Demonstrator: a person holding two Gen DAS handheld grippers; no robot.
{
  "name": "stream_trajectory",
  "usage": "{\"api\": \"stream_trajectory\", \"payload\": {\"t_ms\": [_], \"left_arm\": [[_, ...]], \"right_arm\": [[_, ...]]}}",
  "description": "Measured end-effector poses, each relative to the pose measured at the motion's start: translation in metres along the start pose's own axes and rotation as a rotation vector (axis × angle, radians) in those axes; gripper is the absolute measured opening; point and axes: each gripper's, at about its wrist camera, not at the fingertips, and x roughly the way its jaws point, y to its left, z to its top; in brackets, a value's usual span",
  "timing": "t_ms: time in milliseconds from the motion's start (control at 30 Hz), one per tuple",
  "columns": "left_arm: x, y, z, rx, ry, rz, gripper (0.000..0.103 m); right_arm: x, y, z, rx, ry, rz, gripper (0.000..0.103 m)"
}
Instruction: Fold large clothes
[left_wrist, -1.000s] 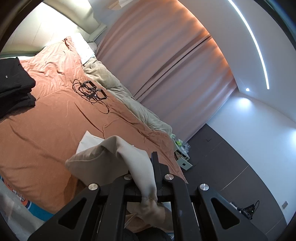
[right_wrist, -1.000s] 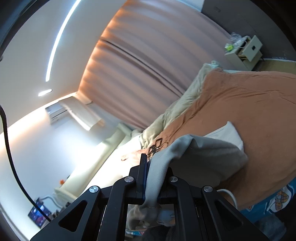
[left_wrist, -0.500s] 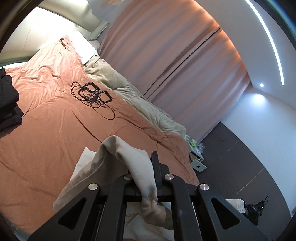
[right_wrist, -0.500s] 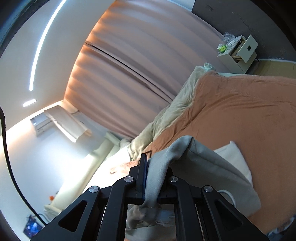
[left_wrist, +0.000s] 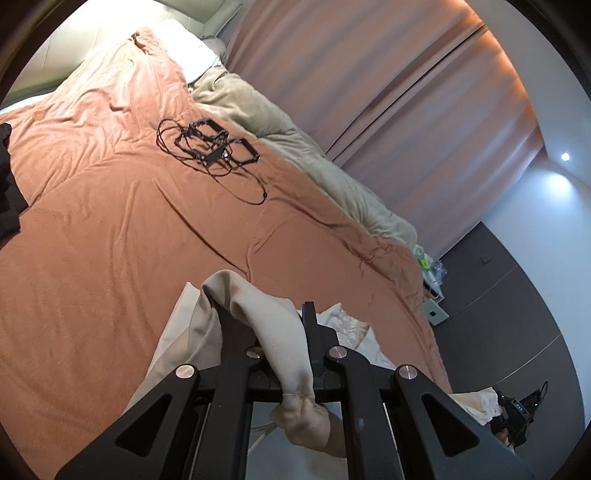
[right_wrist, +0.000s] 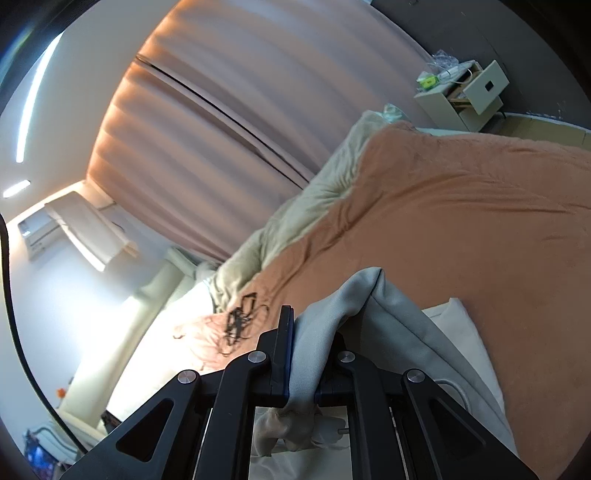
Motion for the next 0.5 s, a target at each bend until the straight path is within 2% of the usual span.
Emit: {"api": "stream_trajectory", "payload": {"t_ms": [267,500], "left_arm": [[0.068,0.015,-0.001,-0.011,0.096,0.066,0.008],[0.116,0.025,-0.007,-0.023,0.171,0.111,0.008]], "right_arm": [[0.049,-0.034,-0.002,0.024,0.047,-0.106,0.011],[0.072,-0.063,-0.009,0.035,0.064,-0.2,0.012]]}}
